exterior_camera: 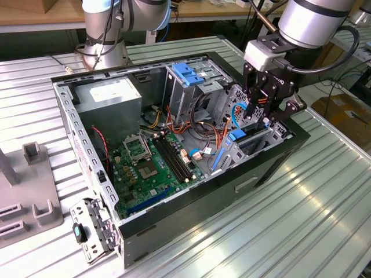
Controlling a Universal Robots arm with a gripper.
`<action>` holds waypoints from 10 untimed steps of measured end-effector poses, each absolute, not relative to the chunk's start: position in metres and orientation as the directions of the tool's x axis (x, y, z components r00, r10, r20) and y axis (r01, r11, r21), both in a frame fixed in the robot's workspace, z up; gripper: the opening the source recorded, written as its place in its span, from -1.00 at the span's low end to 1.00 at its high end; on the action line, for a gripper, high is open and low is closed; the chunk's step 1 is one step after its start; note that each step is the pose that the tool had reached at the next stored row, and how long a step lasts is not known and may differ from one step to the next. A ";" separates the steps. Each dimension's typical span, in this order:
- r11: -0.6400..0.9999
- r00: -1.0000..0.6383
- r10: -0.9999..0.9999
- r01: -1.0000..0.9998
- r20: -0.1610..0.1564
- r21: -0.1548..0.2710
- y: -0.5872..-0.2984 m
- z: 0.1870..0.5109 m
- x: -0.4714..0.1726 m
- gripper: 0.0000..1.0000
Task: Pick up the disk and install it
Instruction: 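Insert the first disk wire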
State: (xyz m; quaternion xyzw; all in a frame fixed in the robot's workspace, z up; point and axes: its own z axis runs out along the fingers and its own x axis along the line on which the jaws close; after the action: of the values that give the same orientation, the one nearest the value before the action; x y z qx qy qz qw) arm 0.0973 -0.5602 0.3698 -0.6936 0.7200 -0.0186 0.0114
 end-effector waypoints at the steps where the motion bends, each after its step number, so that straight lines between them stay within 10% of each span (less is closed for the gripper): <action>1: 0.037 -0.037 -0.999 -0.998 0.009 -0.042 -0.560 0.370 0.097 -0.15; 10: 0.037 -0.037 -0.999 -0.998 0.009 -0.043 -0.560 0.371 0.097 -0.15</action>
State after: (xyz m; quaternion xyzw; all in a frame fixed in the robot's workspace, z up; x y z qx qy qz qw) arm 0.0973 -0.5598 0.3708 -0.6936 0.7200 -0.0185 0.0114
